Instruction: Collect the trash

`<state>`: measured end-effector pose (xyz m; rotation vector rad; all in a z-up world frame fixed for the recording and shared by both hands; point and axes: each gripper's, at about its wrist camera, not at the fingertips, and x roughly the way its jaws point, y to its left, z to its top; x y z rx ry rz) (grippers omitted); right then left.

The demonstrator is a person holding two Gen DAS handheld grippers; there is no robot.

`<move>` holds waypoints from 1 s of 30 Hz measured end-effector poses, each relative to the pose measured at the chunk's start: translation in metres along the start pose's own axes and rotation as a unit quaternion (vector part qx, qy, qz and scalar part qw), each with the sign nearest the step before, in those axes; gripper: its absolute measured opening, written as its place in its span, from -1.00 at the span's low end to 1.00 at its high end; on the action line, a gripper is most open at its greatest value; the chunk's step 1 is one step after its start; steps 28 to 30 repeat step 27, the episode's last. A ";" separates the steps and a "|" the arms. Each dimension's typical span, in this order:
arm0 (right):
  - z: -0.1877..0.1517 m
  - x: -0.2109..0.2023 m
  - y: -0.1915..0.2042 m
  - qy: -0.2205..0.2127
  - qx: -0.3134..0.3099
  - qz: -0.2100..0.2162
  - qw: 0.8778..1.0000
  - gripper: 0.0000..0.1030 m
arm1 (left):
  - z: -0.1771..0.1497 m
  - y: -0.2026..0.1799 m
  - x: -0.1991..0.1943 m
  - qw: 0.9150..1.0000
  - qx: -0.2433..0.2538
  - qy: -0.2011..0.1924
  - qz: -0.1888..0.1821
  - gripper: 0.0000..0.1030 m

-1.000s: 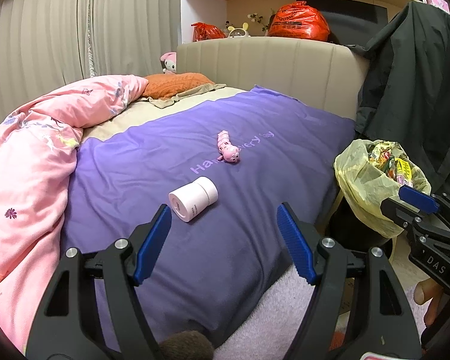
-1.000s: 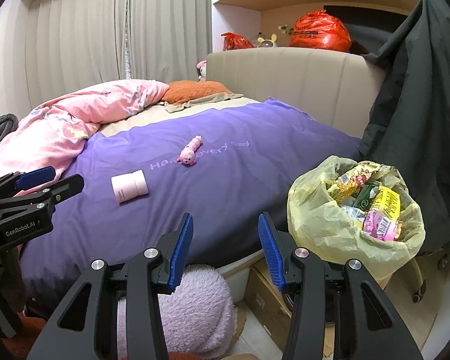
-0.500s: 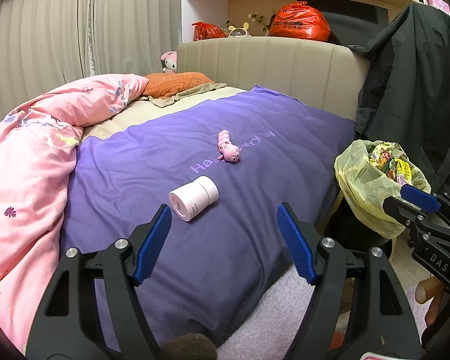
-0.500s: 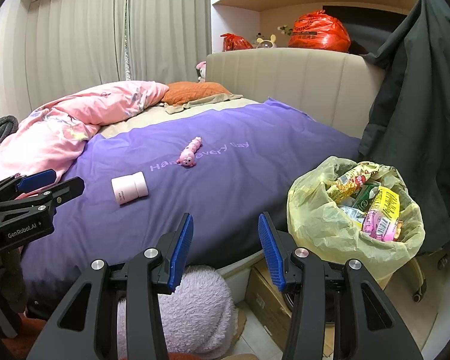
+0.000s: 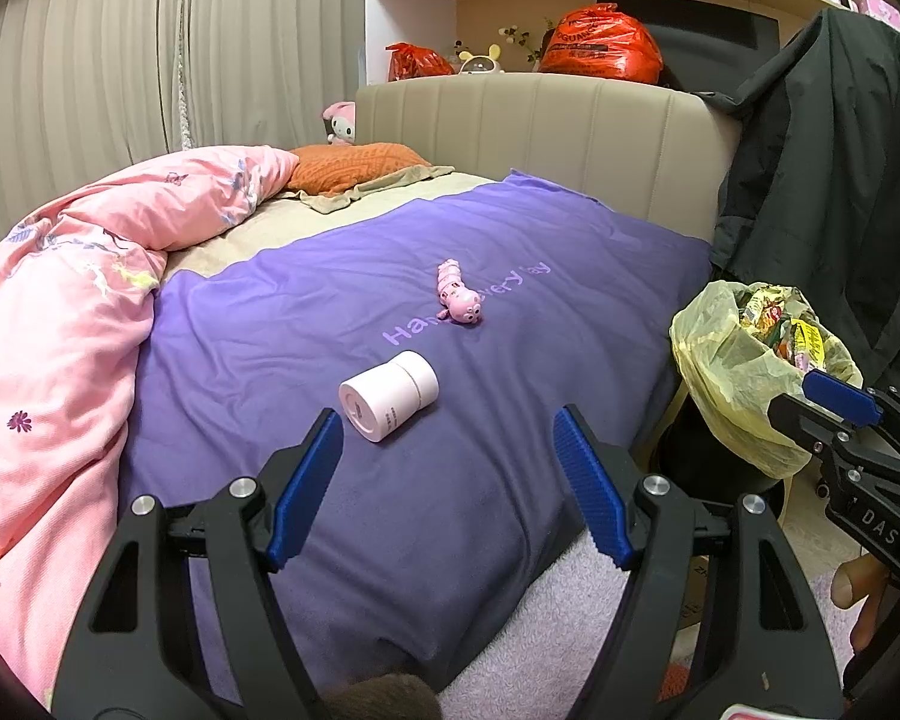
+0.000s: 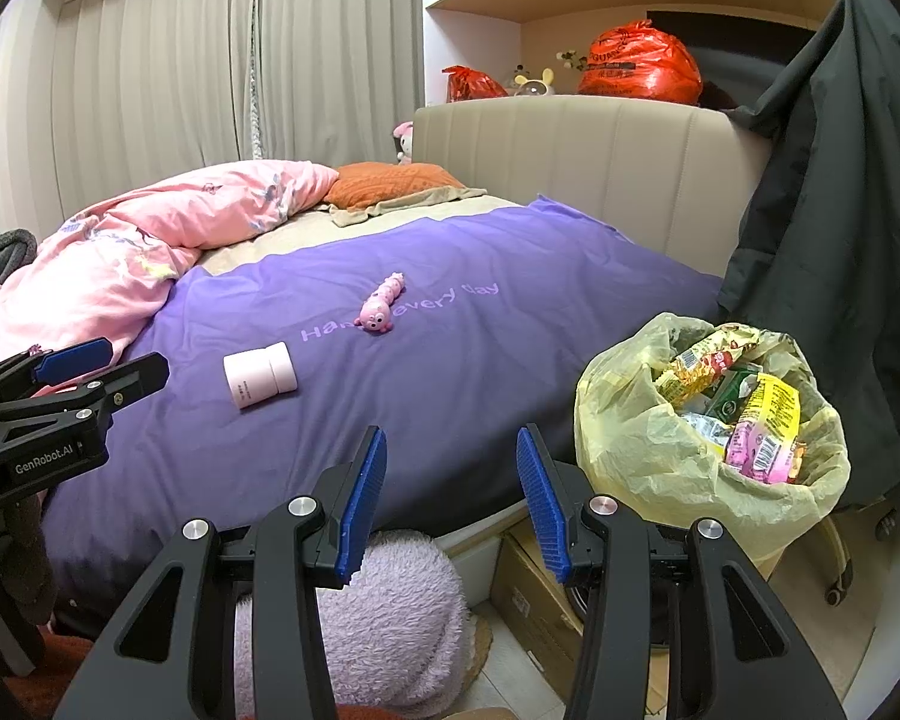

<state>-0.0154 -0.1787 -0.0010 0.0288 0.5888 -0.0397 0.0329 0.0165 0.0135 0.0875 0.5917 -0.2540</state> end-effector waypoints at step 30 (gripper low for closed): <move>0.066 0.133 0.043 0.063 -0.054 0.123 0.989 0.10 | 0.062 0.141 0.137 0.989 -0.090 0.048 0.112 0.34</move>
